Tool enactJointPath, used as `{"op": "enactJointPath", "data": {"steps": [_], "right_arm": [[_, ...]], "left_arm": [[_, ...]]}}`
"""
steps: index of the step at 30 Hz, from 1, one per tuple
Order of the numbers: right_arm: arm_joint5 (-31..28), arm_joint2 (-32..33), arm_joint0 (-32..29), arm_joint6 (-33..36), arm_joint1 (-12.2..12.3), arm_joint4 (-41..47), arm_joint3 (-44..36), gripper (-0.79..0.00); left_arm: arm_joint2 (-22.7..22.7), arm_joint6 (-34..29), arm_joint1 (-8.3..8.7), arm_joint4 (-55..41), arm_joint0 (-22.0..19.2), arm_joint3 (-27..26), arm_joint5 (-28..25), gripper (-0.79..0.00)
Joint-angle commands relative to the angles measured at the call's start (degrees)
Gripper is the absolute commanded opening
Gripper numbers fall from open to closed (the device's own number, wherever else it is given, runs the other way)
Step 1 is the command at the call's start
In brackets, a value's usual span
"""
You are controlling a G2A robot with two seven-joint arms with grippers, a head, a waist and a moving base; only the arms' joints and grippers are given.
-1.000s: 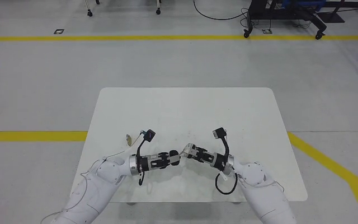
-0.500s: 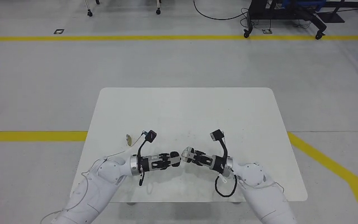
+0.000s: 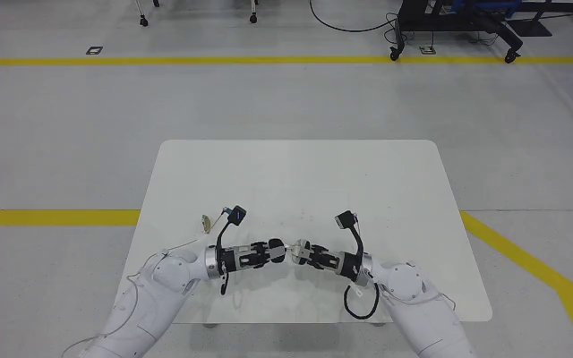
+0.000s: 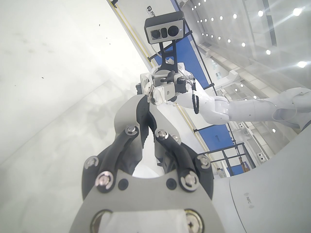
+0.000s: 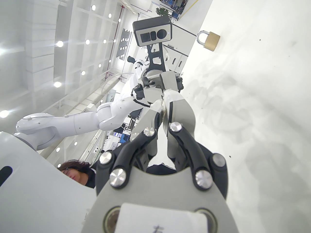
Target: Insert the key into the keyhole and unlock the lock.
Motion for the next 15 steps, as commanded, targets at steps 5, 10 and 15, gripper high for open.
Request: {"op": "enactJointPath", "data": {"steps": [5,10,15], "right_arm": [[0.0,-0.1,-0.2,-0.2,0.2,-0.2,-0.3,-0.785],[-0.2,0.1,-0.4,-0.5,0.3,0.3,-0.4,-0.785],[-2.5,2.3,-0.5,-1.8,0.7,1.1,0.5,-0.785]], "left_arm": [[-0.2,0.1,0.18,0.1,0.3,-0.6,0.0,-0.382],[-0.4,-0.2,0.37,-0.1,0.6,-1.0,-0.3,0.000],[-5.4,0.9,1.97,1.3,2.5,-2.1,-1.3,0.000]]}}
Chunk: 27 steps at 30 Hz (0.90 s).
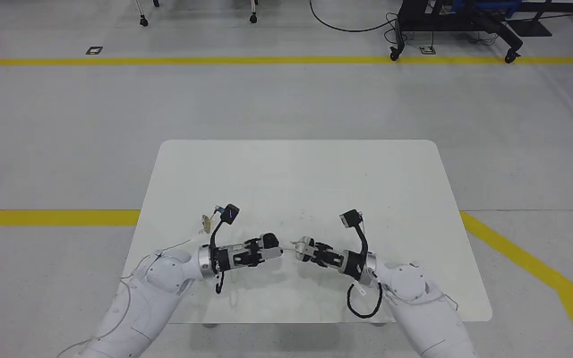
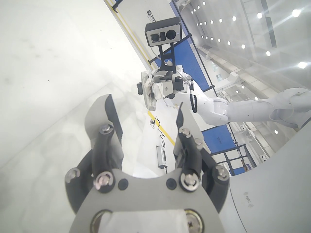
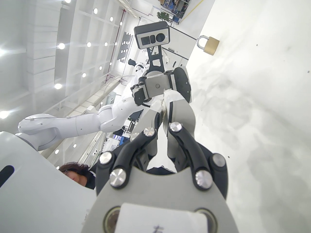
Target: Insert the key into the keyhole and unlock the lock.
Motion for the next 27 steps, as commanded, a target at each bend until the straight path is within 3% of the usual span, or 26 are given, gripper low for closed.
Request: {"op": "enactJointPath", "data": {"steps": [1,5,10,14,19,27], "right_arm": [[-1.3,1.6,-0.1,-0.7,0.3,0.3,0.6,-0.785],[-2.0,2.7,-0.2,-1.1,0.6,0.2,1.0,-0.785],[-2.0,2.7,-0.2,-1.1,0.6,0.2,1.0,-0.785],[-2.0,2.7,-0.2,-1.1,0.6,0.2,1.0,-0.785],[-2.0,2.7,-0.2,-1.1,0.6,0.2,1.0,-0.785],[-2.0,2.7,-0.2,-1.1,0.6,0.2,1.0,-0.785]], "left_arm": [[-3.8,0.6,1.18,1.7,1.7,-1.9,-0.3,0.000],[-13.1,-1.2,4.12,10.1,6.4,-10.4,0.9,0.000],[-23.3,-10.1,7.15,18.1,9.4,-22.2,9.2,0.000],[-27.9,-14.3,8.49,27.2,10.3,-28.9,16.9,0.000],[-26.3,-11.4,8.70,44.8,11.4,-33.7,30.1,0.000],[-14.3,-5.2,6.78,56.6,4.3,-24.7,44.1,0.000]]}}
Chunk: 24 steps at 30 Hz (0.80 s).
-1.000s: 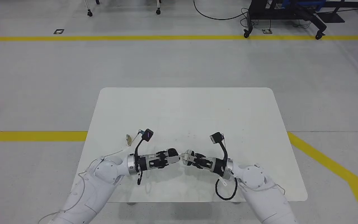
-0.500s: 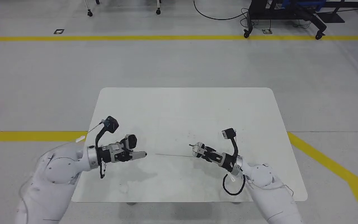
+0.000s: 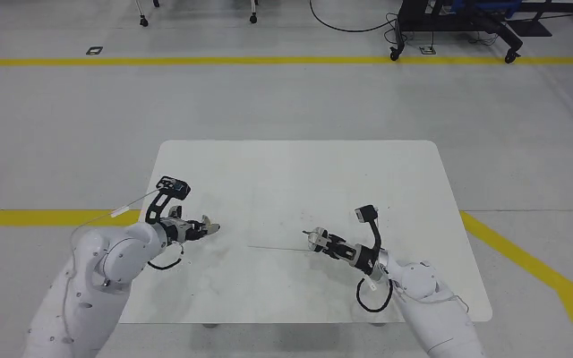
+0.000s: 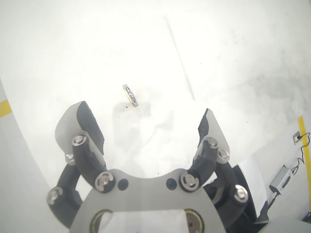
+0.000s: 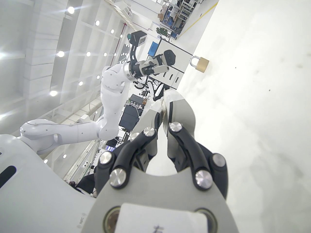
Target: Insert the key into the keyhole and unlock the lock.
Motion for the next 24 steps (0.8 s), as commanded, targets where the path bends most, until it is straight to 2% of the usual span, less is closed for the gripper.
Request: {"op": "enactJointPath", "data": {"steps": [1,4,7,17,24], "right_arm": [[0.0,0.0,0.0,0.0,0.0,0.0,0.0,-0.785],[0.0,0.0,0.0,0.0,0.0,0.0,0.0,-0.785],[0.0,0.0,0.0,0.0,0.0,0.0,0.0,-0.785],[0.0,0.0,0.0,0.0,0.0,0.0,0.0,-0.785],[0.0,0.0,0.0,0.0,0.0,0.0,0.0,-0.785]], "left_arm": [[2.9,1.3,-0.56,2.2,-1.9,3.0,3.4,-0.022],[5.4,2.7,-1.18,4.0,-3.3,5.2,6.5,-0.262],[6.5,3.1,-1.56,3.8,-4.2,7.0,7.0,-0.385],[6.8,3.4,-1.95,3.3,-5.6,10.3,6.4,-0.471],[8.6,3.3,-2.58,3.2,-7.8,13.5,5.9,-0.517]]}}
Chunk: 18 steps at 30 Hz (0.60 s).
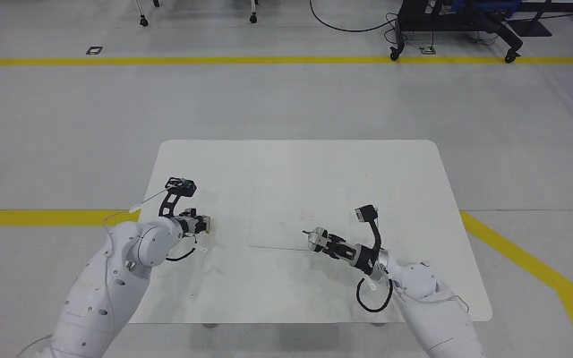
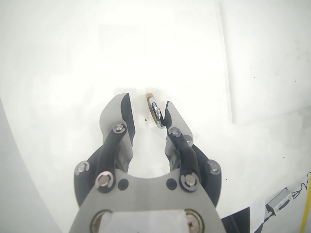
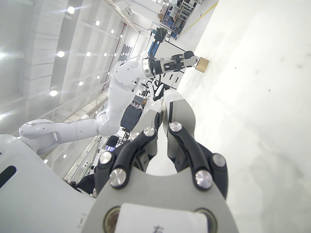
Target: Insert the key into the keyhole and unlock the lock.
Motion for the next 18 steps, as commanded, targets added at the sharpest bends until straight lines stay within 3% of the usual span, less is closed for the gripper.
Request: {"op": "enactJointPath", "data": {"steps": [1,2,3,13,18], "right_arm": [[0.0,0.0,0.0,0.0,0.0,0.0,0.0,-0.785],[0.0,0.0,0.0,0.0,0.0,0.0,0.0,-0.785],[0.0,0.0,0.0,0.0,0.0,0.0,0.0,-0.785],[0.0,0.0,0.0,0.0,0.0,0.0,0.0,-0.785],[0.0,0.0,0.0,0.0,0.0,0.0,0.0,-0.785]], "left_arm": [[0.7,-0.3,-0.19,0.1,-0.6,0.7,-0.4,-0.563],[1.0,-0.2,-0.28,0.0,-0.7,0.8,-0.6,-0.597],[1.2,-0.2,-0.35,-0.1,-0.8,0.9,-0.8,-0.785],[0.6,-0.6,-0.06,2.6,1.1,-3.0,-1.9,-0.785],[-0.2,0.2,0.39,3.0,3.1,-7.0,-7.1,-0.785]]}}
